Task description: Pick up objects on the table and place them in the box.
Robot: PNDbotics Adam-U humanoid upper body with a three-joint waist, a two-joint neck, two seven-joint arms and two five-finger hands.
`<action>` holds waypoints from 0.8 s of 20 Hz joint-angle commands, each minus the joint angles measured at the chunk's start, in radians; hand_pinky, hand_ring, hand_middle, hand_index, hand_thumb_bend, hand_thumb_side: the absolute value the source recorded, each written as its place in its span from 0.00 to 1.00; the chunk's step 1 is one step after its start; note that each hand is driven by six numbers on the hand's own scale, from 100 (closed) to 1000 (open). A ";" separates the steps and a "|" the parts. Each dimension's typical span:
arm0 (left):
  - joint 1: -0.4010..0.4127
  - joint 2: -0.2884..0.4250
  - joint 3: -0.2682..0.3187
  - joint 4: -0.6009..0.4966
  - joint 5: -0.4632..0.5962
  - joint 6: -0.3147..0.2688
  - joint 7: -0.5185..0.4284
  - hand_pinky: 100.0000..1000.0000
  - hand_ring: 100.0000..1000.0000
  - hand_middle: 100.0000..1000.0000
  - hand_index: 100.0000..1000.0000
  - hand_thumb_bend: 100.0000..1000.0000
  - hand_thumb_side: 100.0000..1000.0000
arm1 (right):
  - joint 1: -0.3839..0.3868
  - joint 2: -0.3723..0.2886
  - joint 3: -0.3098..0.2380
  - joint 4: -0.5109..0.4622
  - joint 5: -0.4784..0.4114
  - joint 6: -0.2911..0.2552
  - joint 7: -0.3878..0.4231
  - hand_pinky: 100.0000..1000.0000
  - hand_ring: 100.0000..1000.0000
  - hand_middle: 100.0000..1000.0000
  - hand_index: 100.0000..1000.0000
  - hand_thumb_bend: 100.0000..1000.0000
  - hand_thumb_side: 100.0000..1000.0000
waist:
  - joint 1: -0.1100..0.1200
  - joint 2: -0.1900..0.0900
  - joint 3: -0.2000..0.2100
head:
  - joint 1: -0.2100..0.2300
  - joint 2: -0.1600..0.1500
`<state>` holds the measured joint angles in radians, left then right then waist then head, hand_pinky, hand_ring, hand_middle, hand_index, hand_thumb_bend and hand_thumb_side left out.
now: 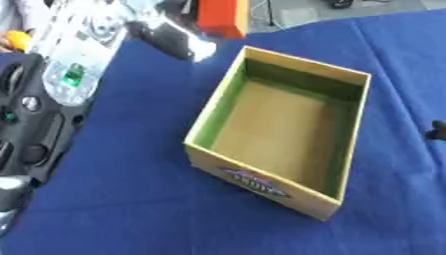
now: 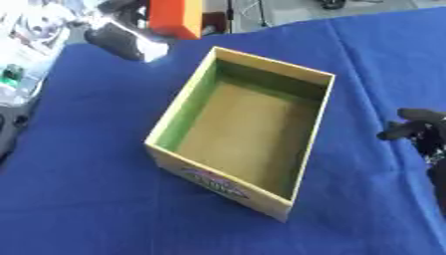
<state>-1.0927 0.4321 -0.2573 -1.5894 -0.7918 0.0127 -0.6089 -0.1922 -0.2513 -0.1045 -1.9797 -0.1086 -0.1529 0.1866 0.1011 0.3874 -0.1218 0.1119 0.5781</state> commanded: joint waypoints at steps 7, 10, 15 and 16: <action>-0.001 -0.092 -0.041 -0.035 -0.117 0.005 -0.042 0.00 0.17 0.34 0.50 0.00 0.22 | -0.010 -0.027 -0.039 -0.020 -0.026 -0.012 -0.095 0.87 0.60 0.48 0.74 0.00 0.91 | -0.010 -0.030 0.002 | -0.002 -0.001; 0.007 -0.120 -0.055 -0.022 -0.161 -0.011 -0.054 0.00 0.17 0.34 0.50 0.00 0.23 | -0.012 -0.026 -0.042 -0.020 -0.028 -0.008 -0.116 0.87 0.60 0.48 0.74 0.00 0.91 | -0.010 -0.028 0.002 | -0.005 -0.002; 0.027 -0.168 -0.073 0.013 -0.214 -0.036 -0.070 0.00 0.18 0.34 0.50 0.00 0.24 | -0.015 -0.022 -0.041 -0.020 -0.023 -0.005 -0.124 0.87 0.60 0.47 0.74 0.00 0.91 | -0.012 -0.020 -0.002 | -0.004 -0.002; 0.031 -0.182 -0.083 0.030 -0.219 -0.041 -0.074 0.00 0.18 0.34 0.51 0.00 0.24 | -0.016 -0.020 -0.043 -0.020 -0.022 -0.003 -0.127 0.87 0.60 0.47 0.74 0.00 0.91 | -0.012 -0.018 -0.004 | -0.003 -0.004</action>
<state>-1.0494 0.2573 -0.3352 -1.5609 -0.9994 -0.0204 -0.6798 -0.2000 -0.2587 -0.1413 -1.9797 -0.1258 -0.1556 0.0655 0.0982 0.3890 -0.1248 0.1079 0.5782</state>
